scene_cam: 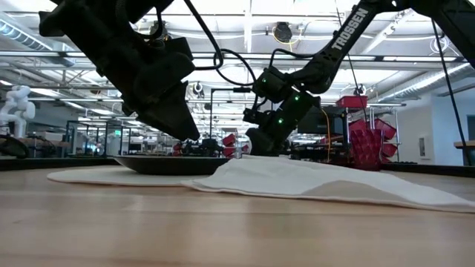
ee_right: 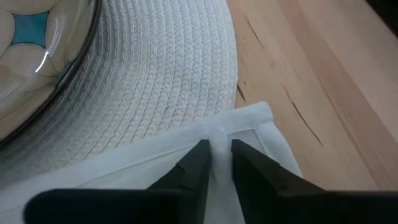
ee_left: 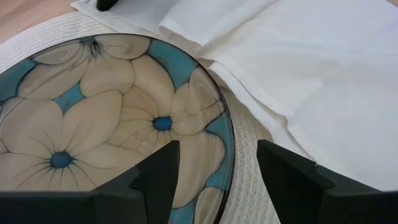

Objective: Set table place
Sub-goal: Fold the white napkin

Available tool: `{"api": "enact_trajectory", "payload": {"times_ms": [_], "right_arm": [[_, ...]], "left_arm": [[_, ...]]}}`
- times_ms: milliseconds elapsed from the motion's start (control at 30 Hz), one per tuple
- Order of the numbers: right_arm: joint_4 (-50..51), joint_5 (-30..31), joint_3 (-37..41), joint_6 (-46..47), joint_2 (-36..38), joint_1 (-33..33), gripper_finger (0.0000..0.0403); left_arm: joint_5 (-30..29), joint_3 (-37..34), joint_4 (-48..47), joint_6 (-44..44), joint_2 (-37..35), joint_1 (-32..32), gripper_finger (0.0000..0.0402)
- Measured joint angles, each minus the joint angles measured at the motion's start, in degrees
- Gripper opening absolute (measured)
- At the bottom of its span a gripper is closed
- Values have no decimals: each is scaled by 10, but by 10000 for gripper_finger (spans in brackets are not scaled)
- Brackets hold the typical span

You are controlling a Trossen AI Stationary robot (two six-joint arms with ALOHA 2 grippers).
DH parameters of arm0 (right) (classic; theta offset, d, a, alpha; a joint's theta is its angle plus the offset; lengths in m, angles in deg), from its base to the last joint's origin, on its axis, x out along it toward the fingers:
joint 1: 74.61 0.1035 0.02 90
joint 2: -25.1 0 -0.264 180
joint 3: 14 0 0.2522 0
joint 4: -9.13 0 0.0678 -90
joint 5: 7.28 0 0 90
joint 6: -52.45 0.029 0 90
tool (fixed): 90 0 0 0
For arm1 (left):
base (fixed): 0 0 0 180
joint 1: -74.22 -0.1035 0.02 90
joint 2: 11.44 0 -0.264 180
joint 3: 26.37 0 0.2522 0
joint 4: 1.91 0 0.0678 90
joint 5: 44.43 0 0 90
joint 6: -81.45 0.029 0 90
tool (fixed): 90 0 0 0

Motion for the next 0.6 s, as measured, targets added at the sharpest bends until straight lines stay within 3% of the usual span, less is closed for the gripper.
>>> {"api": "enact_trajectory", "payload": {"times_ms": [267,600], "right_arm": [[1,1,0,0,0,0,24],[1,5,-1,-30,0,3,63]], "left_arm": [[0,0,0,0,0,0,201],[0,0,1,0,0,0,201]]}}
